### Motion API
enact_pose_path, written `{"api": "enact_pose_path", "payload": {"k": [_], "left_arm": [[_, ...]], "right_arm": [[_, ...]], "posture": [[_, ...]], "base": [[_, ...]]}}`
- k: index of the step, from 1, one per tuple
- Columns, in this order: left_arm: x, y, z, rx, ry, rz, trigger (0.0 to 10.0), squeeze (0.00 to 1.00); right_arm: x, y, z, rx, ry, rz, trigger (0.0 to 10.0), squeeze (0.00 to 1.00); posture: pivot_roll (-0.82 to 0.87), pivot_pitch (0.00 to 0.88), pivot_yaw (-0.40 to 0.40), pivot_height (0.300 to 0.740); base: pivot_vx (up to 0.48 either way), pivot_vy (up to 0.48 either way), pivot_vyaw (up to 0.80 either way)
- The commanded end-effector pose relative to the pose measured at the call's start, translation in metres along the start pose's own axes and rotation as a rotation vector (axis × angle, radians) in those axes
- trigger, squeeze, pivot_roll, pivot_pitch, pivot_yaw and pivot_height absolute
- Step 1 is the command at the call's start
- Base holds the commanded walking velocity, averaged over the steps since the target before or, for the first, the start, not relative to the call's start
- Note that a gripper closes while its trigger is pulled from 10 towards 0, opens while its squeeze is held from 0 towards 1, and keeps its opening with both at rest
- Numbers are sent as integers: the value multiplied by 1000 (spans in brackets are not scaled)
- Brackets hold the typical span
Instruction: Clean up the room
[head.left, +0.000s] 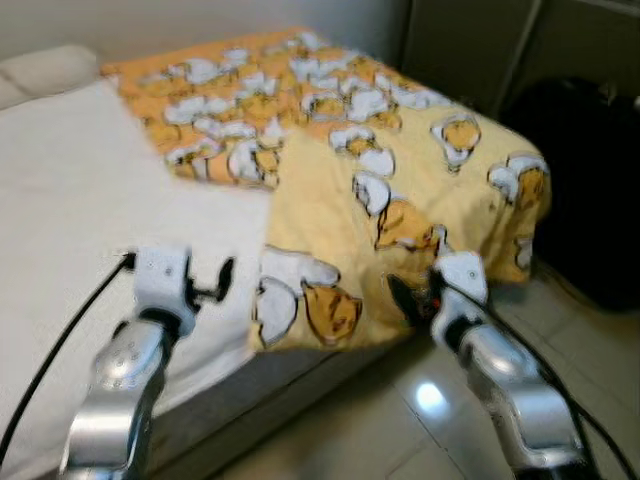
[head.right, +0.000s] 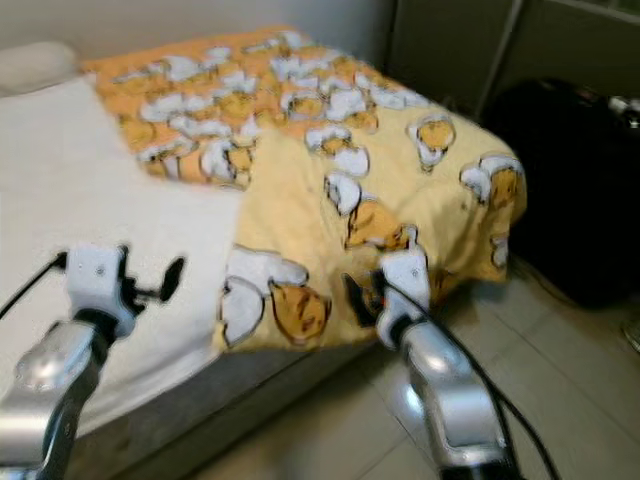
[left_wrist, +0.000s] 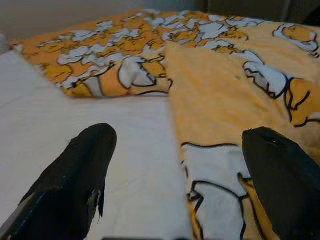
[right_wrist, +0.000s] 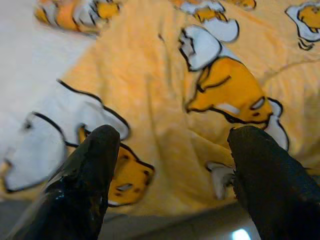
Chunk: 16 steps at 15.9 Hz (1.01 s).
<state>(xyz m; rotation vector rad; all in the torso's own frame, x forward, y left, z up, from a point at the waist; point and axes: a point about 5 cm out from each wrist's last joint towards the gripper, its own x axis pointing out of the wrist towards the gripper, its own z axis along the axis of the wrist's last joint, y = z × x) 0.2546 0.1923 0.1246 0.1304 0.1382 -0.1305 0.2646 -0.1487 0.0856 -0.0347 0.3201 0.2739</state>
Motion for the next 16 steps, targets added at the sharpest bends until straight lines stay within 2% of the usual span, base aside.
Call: {"api": "enact_pose_path", "payload": {"k": [1, 16], "left_arm": [[-3, 5, -3, 5, 17, 9, 10000, 816], [-4, 5, -6, 14, 28, -5, 10000, 812]], "right_arm": [[2, 4, 4, -3, -24, 13, 10000, 0], [1, 5, 3, -12, -25, 24, 10000, 0]], "posture": [[4, 0, 27, 740], [9, 0, 25, 740]], "base": [[334, 0, 0], [334, 0, 0]]}}
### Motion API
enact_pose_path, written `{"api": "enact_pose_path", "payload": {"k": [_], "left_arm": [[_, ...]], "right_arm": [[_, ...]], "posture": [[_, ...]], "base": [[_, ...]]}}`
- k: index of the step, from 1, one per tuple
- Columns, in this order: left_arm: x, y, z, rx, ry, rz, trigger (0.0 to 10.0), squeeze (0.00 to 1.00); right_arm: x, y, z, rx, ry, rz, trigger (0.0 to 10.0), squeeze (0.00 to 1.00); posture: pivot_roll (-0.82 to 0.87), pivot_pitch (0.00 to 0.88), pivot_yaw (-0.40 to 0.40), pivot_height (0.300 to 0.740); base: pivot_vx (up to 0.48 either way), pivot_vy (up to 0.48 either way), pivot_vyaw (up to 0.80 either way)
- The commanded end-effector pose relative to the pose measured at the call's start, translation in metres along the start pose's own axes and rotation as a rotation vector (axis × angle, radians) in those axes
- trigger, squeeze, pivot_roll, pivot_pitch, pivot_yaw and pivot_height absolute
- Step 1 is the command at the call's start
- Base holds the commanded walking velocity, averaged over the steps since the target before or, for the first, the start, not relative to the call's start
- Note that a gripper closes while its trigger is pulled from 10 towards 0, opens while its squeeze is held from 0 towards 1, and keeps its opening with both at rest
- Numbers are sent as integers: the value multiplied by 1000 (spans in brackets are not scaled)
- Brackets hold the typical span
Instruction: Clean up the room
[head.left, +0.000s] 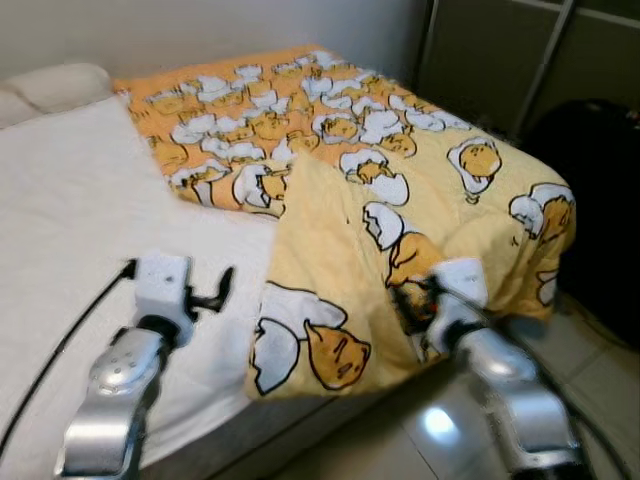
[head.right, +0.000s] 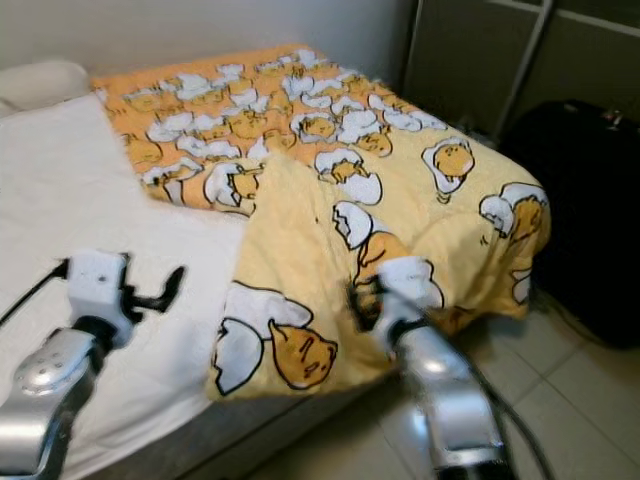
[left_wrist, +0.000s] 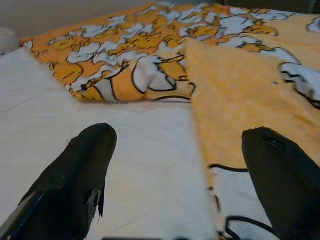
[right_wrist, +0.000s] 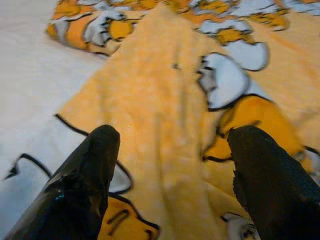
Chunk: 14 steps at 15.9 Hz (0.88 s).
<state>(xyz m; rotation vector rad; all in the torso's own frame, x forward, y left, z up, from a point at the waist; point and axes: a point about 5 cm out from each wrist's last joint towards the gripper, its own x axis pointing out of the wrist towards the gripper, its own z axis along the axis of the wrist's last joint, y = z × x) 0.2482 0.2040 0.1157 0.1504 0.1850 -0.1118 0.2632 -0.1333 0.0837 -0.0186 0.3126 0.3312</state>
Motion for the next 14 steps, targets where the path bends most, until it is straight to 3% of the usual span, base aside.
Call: {"api": "enact_pose_path", "payload": {"k": [1, 10, 11, 12, 14], "left_arm": [[2, -4, 6, -1, -22, -21, 10000, 812], [2, -4, 5, 5, -19, -27, 10000, 808], [35, -18, -8, -42, 59, -125, 10000, 514], [66, -41, -22, -69, 162, -248, 10000, 0], [66, -44, -26, -64, 184, -271, 10000, 0]], "right_arm": [[-3, -10, 5, -18, -15, -34, 10000, 0], [-3, -10, 4, -18, -16, -31, 10000, 0], [-13, -22, 8, -44, -11, 24, 10000, 0], [-24, -32, 12, -51, -5, 79, 10000, 0], [-26, -30, 11, -43, -2, 90, 10000, 0]], "posture": [[9, 0, 25, 740], [14, 0, 25, 740], [-98, 0, 72, 740], [-90, 0, 69, 740], [-86, 0, 71, 740]], "base": [[334, 0, 0], [333, 0, 0], [0, 0, 0], [0, 0, 0], [0, 0, 0]]}}
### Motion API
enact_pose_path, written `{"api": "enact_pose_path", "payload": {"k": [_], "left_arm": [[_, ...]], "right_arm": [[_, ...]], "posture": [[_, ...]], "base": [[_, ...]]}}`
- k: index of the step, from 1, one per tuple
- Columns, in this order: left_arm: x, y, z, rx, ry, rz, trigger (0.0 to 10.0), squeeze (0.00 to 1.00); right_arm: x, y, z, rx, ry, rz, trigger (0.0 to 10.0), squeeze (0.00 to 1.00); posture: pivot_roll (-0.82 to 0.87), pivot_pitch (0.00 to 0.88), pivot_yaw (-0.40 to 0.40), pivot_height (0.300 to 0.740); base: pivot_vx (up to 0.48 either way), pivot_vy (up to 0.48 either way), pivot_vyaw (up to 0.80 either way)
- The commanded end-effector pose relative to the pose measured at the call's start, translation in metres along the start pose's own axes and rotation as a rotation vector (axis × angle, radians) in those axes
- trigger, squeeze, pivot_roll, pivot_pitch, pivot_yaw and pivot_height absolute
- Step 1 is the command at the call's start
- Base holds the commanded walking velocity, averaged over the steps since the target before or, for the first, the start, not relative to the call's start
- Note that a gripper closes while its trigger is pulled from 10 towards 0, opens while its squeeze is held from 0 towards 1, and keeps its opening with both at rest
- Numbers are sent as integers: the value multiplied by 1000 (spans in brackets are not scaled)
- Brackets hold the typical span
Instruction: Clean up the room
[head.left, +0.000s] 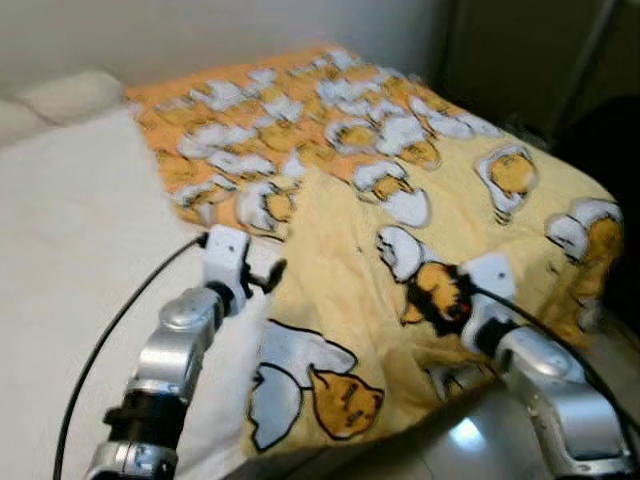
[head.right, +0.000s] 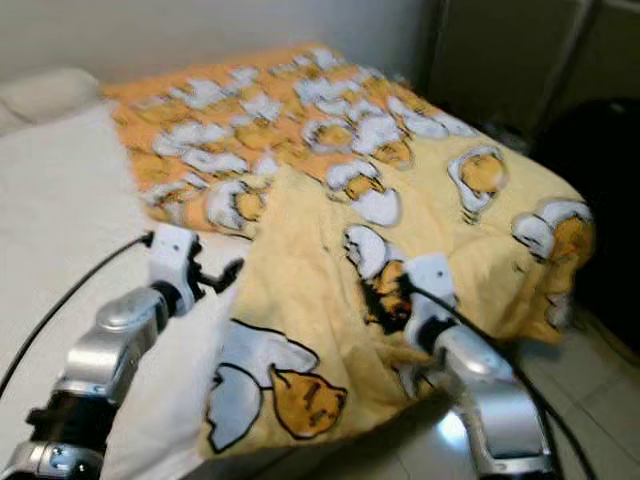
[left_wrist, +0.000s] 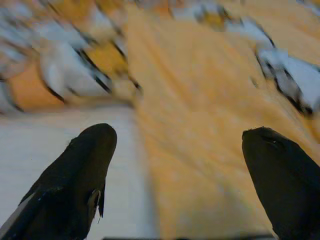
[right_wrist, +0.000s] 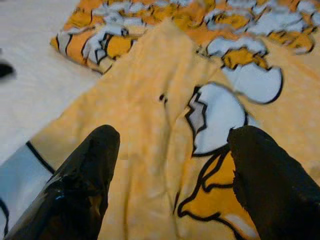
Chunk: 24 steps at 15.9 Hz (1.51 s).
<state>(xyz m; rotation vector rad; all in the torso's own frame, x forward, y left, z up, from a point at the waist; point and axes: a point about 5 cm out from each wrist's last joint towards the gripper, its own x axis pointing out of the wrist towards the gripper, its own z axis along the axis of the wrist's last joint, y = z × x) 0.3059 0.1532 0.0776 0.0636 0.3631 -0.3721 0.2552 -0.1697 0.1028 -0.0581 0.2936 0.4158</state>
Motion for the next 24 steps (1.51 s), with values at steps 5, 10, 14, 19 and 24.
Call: {"api": "enact_pose_path", "payload": {"k": [5, 10, 14, 19, 24], "left_arm": [[-4, 8, -33, 12, 167, -45, 10000, 0], [2, 2, -65, -54, 340, -73, 10000, 0], [3, 2, -68, -63, 351, -68, 10000, 0], [4, -4, -103, -146, 490, 29, 3608, 0], [9, -9, -100, -144, 415, -17, 0, 0]], "right_arm": [[-1, 11, -16, -20, 109, 61, 10000, 0], [0, 15, -24, -42, 178, 114, 10000, 0], [0, 16, -24, -48, 182, 124, 10000, 0], [0, 20, -26, -65, 200, 154, 10000, 0], [3, 18, -25, -83, 200, 159, 10000, 0]], "posture": [[-61, 0, 68, 740], [-56, 0, 64, 740], [-56, 0, 64, 740], [-70, 0, 61, 740], [-72, 0, 58, 740]], "base": [[0, 0, 0], [0, 0, 0], [0, 0, 0], [0, 0, 0], [0, 0, 0]]}}
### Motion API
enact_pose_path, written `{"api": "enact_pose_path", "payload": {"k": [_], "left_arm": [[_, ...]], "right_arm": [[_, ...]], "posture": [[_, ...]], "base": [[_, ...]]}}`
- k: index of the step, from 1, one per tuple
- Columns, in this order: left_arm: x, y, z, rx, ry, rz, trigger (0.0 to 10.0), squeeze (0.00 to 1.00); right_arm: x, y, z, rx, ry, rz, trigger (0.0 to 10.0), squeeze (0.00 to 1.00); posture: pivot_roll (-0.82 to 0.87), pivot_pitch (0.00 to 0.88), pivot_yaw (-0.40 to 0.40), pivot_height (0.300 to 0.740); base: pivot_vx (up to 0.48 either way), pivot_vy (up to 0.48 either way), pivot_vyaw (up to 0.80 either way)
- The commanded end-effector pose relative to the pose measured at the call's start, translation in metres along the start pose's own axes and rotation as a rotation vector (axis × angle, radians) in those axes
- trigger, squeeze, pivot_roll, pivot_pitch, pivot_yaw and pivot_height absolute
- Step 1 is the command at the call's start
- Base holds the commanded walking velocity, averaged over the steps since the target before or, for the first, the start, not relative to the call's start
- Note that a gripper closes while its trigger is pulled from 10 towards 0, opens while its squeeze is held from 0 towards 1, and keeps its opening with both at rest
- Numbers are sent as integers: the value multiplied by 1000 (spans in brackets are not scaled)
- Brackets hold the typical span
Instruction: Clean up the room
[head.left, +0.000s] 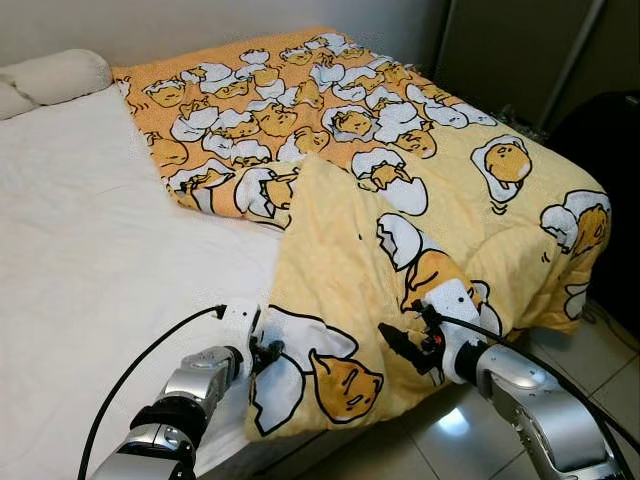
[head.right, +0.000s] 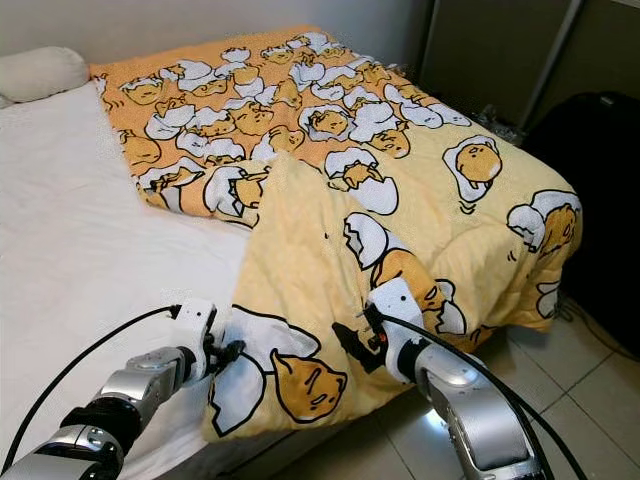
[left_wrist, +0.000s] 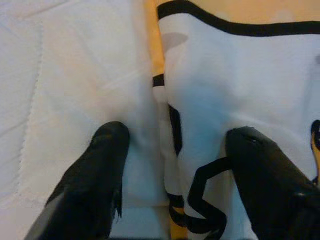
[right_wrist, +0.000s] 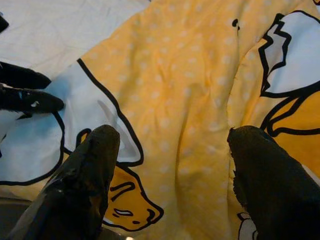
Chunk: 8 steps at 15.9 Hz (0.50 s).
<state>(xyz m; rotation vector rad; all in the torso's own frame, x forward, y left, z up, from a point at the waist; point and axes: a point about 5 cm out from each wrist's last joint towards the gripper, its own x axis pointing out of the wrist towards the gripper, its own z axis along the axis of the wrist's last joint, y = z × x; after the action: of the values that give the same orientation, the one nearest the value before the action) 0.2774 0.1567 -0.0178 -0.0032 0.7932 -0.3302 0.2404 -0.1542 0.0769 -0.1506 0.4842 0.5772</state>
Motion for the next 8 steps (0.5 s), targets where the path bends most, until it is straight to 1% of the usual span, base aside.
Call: {"api": "enact_pose_path", "payload": {"k": [1, 2, 6, 8], "left_arm": [[1, -3, -1, 15, 5, -23, 0, 0], [2, -4, -1, 30, -1, -33, 0, 0], [2, -4, 0, 42, -13, -60, 0, 0], [2, -5, 0, 48, -15, -78, 0, 0]], "right_arm": [[1, -2, 2, -11, -2, 3, 10000, 0], [1, -3, 3, -13, -3, 3, 10000, 0], [5, -4, 3, -20, -8, 7, 10000, 0], [5, -4, 6, -19, -34, 44, 10000, 0]], "posture": [[-72, 0, 58, 740], [-72, 0, 58, 740], [-71, 0, 65, 740], [-72, 0, 71, 740]], "base": [[0, 0, 0], [0, 0, 0], [0, 0, 0], [0, 0, 0]]}}
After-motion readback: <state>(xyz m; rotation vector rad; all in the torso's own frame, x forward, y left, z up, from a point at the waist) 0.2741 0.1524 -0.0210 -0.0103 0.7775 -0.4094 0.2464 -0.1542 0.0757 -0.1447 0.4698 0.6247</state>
